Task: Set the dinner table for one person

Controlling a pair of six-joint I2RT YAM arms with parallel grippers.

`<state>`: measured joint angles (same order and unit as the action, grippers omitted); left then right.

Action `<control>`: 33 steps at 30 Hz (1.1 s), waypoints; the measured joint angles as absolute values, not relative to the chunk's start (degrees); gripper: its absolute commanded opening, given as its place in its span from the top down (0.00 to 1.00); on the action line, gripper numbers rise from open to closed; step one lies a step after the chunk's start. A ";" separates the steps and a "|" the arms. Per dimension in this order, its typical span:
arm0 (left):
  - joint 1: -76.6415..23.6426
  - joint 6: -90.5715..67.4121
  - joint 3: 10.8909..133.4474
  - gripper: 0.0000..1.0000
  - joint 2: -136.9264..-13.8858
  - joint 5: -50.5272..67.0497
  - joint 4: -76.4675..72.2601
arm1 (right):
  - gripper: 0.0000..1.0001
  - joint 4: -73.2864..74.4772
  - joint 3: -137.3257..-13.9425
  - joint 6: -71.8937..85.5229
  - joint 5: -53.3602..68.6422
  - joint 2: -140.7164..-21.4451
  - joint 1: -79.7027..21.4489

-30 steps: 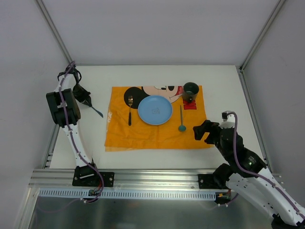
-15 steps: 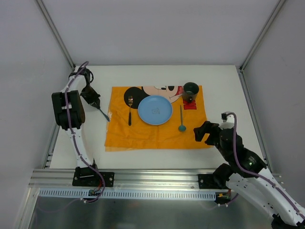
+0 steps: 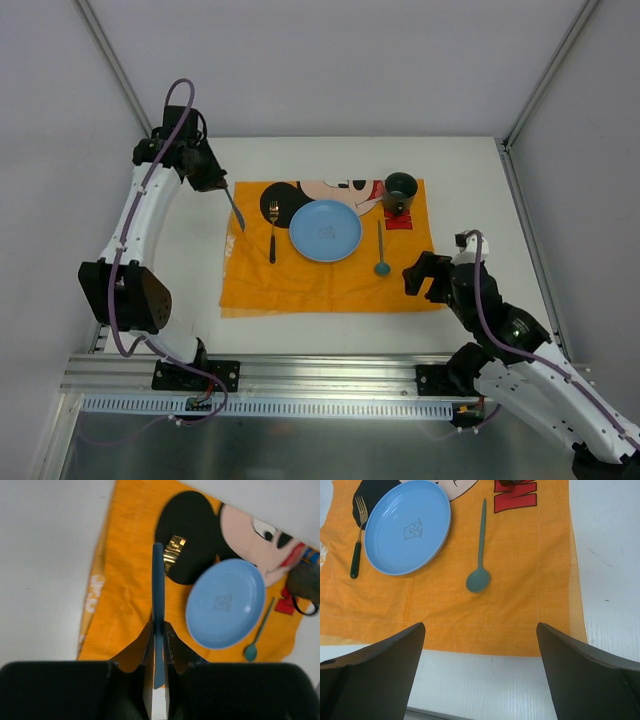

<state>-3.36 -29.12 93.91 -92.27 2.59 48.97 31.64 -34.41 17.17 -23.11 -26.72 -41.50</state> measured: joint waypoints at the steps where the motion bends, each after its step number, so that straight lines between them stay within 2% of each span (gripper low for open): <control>1: -4.75 -28.93 94.63 1.00 -91.83 3.14 48.80 | 0.01 31.57 -34.54 17.26 -23.11 -27.16 -41.50; 5: -14.72 -27.97 95.61 1.00 -93.89 5.15 46.72 | 0.01 31.48 -35.42 17.61 -23.05 -29.74 -41.50; 8: -23.42 -27.88 95.61 1.00 -98.94 6.61 43.68 | 0.01 31.38 -35.48 17.96 -23.05 -30.55 -41.50; 13: -32.45 -29.34 97.10 1.00 -109.16 8.88 39.33 | 0.00 31.59 -35.51 18.94 -23.22 -29.80 -41.52; 23: -41.10 -35.18 110.37 1.00 -127.35 11.92 31.44 | 0.01 32.93 -35.46 21.98 -23.62 -28.25 -42.61; 33: -44.93 -38.41 116.46 1.00 -134.19 13.45 28.82 | 0.01 34.79 -35.33 23.57 -25.15 -27.94 -43.75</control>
<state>-44.93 -38.41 116.46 -134.19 13.45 28.82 34.79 -35.33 23.57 -25.15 -27.94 -43.75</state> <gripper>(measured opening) 0.074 0.993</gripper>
